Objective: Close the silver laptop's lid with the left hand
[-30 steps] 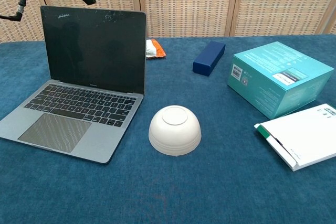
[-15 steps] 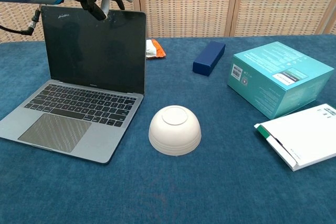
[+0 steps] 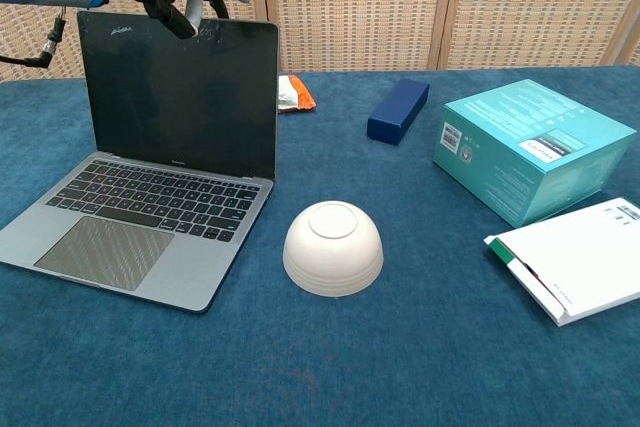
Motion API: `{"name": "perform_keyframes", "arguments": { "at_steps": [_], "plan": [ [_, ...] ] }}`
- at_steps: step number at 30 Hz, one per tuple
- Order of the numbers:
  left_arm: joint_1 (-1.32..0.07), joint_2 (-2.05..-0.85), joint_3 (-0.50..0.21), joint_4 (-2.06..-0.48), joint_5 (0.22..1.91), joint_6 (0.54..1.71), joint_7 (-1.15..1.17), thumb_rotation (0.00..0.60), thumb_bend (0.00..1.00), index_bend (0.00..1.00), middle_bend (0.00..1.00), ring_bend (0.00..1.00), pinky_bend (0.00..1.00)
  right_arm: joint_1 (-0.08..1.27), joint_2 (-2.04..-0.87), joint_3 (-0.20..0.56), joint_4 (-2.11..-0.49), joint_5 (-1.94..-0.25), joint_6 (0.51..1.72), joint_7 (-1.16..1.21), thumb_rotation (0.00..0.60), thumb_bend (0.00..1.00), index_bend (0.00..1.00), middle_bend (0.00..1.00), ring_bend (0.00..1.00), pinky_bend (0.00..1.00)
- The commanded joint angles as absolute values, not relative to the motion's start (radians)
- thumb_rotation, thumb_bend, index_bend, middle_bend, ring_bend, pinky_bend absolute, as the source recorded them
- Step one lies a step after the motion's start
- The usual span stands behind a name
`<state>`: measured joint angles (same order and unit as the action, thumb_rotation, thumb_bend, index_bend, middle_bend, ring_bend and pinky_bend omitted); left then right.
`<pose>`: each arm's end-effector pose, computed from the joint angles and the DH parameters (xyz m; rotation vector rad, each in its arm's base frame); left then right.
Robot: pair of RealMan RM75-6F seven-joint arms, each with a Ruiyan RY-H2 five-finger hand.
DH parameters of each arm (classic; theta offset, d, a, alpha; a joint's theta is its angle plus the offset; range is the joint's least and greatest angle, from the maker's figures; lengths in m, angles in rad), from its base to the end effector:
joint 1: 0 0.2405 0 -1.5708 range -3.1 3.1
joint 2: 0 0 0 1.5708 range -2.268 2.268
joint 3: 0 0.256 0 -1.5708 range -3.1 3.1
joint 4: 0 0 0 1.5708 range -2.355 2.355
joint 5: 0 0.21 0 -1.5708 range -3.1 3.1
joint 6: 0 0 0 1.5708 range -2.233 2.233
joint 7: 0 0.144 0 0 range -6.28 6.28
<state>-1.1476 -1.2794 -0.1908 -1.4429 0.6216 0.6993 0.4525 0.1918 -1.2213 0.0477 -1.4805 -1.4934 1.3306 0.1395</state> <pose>-0.0791 0.4468 0.0674 -1.8784 -0.8694 -0.7467 -0.3167 -0.2152 0.1183 1.4752 -1.0475 0.9561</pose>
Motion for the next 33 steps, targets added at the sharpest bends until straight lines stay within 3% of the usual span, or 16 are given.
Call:
{"name": "perform_keyframes", "arguments": {
  "at_steps": [1,15,33],
  "plan": [
    [-1.143,-1.269,-0.185,-1.459,0.632,0.708,0.448,0.600,1.00,0.07,0.27,0.04,0.06,0.192,-1.222,0.048,-1.481,-1.493,1.330,0.138,0.600,0.09,0.08,0.00,0.00,0.00],
    [-1.132,-1.228,-0.152,-1.526,0.636,0.717,0.441,0.600,1.00,0.13,0.34,0.10,0.10,0.189,-1.218,0.047,-1.489,-1.501,1.343,0.135,0.600,0.09,0.08,0.00,0.00,0.00],
    [-1.059,-1.074,-0.107,-1.770,0.719,0.800,0.431,0.600,1.00,0.13,0.35,0.11,0.11,0.191,-1.223,0.033,-1.499,-1.526,1.347,0.121,0.600,0.09,0.08,0.00,0.00,0.00]
  ]
}}
